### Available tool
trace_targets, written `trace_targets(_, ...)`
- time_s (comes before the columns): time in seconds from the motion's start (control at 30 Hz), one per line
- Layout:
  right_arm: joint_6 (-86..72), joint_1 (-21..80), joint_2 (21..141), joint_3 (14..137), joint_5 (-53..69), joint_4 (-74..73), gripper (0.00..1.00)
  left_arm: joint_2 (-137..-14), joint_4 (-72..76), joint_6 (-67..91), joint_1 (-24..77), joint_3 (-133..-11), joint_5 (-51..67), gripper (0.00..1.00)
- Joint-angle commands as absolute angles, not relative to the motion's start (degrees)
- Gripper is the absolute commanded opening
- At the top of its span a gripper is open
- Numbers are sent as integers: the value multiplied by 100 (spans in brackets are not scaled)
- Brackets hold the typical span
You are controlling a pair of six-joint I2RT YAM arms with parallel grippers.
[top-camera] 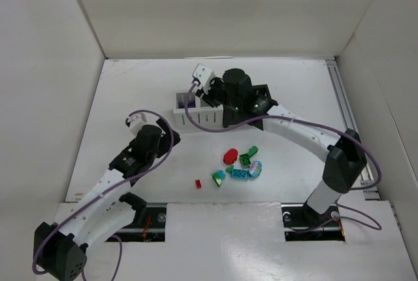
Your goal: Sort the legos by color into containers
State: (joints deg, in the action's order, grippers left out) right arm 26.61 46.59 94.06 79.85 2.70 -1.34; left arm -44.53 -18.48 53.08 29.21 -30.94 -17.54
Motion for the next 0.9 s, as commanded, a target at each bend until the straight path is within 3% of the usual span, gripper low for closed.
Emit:
trace_targets(0.0, 3076, 4509, 9931, 8498, 844, 18, 25, -4526, -1310, 4826, 2927, -3032, -1109, 100)
trace_targets(0.23, 3085, 4219, 10617, 8895, 1380, 70, 29, -4701, -1248, 4676, 3226, -2769, -625, 100)
trace_targets(0.37, 3085, 4166, 10670, 8842, 1239, 123, 48, -4877, -1248, 4676, 3357, -2663, -510, 100)
trace_targets(0.4, 3085, 4114, 10670, 8842, 1335, 123, 61, -4878, -1248, 4676, 3436, -2663, -458, 100)
trace_targets(0.47, 3032, 4113, 10670, 8789, 1336, 123, 68, -5000, -1327, 4737, 3568, -2610, -457, 100)
trace_targets(0.73, 3085, 4061, 10003, 8280, 1151, 176, 72, -5510, -1678, 5053, 4586, -2725, -825, 98)
trace_targets(0.87, 3085, 3999, 9528, 7815, 1151, 176, 72, -5923, -2126, 5369, 5052, -2891, -949, 90)
